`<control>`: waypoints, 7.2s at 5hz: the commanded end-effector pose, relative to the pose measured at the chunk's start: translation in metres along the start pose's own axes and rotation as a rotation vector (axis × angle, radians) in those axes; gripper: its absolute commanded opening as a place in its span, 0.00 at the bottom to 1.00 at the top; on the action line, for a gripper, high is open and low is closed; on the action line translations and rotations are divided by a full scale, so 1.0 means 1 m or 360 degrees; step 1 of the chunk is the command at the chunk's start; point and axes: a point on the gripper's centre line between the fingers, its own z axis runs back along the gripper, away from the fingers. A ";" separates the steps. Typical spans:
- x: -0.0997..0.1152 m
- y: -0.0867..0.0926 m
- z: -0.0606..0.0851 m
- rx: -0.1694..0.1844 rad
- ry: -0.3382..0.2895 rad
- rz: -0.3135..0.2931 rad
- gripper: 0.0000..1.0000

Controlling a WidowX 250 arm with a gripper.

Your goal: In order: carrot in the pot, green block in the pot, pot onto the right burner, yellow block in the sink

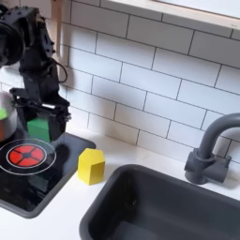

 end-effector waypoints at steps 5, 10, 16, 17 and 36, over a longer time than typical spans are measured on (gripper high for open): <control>-0.022 0.054 0.041 0.0052 -0.0151 0.0127 0.00; -0.014 0.093 0.030 0.0068 -0.0096 0.0250 0.00; -0.017 0.098 0.027 0.0062 -0.0087 0.0246 0.63; -0.017 0.097 0.024 0.0054 -0.0071 0.0239 0.79; -0.022 0.071 0.004 0.0019 0.0109 -0.0099 0.00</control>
